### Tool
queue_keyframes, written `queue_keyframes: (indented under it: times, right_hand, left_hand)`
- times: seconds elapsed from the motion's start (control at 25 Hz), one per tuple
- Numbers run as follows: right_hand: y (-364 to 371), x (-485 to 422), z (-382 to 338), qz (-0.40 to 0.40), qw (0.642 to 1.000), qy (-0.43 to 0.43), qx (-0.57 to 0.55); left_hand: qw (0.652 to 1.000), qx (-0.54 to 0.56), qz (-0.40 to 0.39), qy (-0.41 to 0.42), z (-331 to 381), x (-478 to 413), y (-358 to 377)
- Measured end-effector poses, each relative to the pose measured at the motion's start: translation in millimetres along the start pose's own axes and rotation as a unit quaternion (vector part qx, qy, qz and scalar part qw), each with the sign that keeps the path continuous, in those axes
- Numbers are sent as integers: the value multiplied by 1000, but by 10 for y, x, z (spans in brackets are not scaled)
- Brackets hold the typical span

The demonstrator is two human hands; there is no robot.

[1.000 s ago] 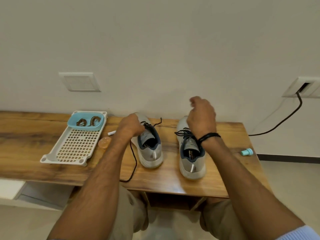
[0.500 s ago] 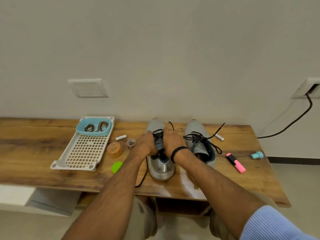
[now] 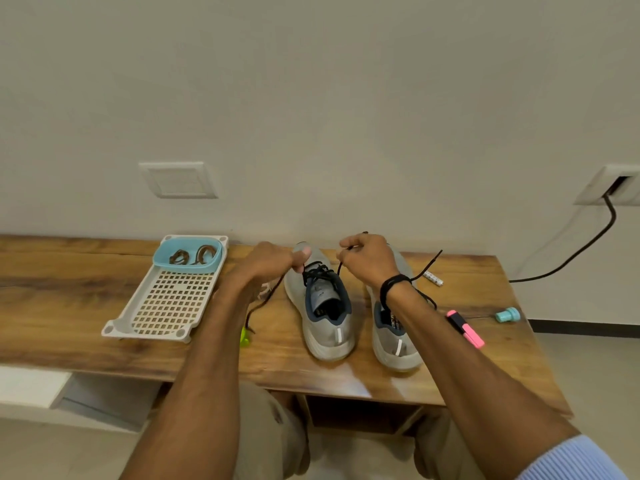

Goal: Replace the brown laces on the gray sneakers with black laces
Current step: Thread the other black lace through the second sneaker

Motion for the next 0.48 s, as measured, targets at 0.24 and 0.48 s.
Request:
queue_keyframes:
  times: [0.24,0.48]
  right_hand:
    - [-150,0,-141,60,995,-59,-50]
    - [-133,33,-188,35,995,-66,-63]
  left_hand:
    - [881,464,-86,-6,253,92,139]
    - [917,391,-17,72,361,83,55]
Point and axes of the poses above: each hand's wrist, its own x-axis away from the middle knuckle, its own y-axis out of the palm, z = x × y, the point moved 6 cm from there along -x, towards the middle knuckle, and after that the axes turned 4 degrees about x, right-handed, at the moved point
